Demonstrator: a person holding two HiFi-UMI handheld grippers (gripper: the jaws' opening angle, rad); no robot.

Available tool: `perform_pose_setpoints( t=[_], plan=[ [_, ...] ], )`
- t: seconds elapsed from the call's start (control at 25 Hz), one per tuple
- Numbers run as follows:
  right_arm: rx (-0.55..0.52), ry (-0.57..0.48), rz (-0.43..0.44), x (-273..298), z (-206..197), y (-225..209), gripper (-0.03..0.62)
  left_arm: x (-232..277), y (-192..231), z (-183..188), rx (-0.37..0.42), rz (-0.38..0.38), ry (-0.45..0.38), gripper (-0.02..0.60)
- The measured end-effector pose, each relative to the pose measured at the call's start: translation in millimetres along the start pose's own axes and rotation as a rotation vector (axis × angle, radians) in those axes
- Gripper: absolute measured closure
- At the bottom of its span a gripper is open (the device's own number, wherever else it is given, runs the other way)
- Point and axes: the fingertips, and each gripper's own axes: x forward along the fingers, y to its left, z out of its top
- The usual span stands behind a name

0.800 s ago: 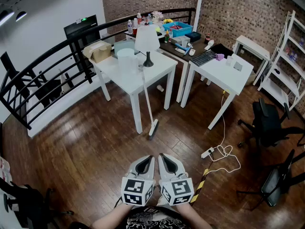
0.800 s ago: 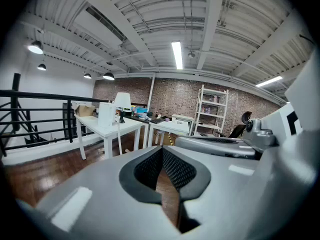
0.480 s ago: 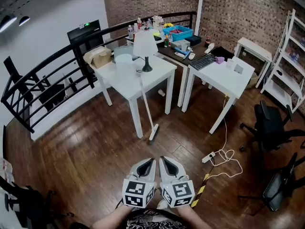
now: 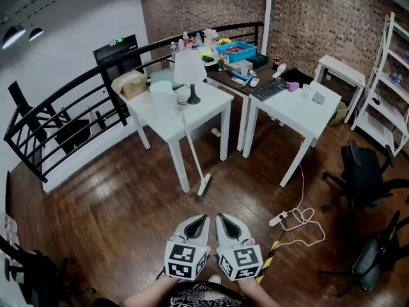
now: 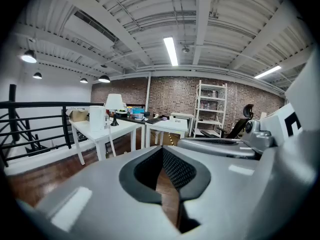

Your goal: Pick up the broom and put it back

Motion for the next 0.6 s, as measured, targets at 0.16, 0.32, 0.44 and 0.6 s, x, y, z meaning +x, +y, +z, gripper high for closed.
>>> perform_pose_setpoints(
  t=[0.16,0.32,0.44,0.6],
  plan=[
    [0.003,-0.004,0.000,4.1,0.0,-9.9,0.594,8.3,3.0,1.5,-0.004,0.015,-0.002,0.577],
    [-0.002,0.010,0.005,10.9,1.6,-18.5,0.594,17.6,8.1,7.1,-0.012,0.027,-0.005,0.577],
    [-0.018,0.022,0.003,21.8,1.6,-26.2,0.594,30.6,13.7,9.3,-0.021,0.024,-0.011,0.577],
    [-0.041,0.038,0.001,42.8,2.5,-36.5,0.594,53.8,23.9,13.7,-0.038,0.007,-0.015,0.577]
  ],
)
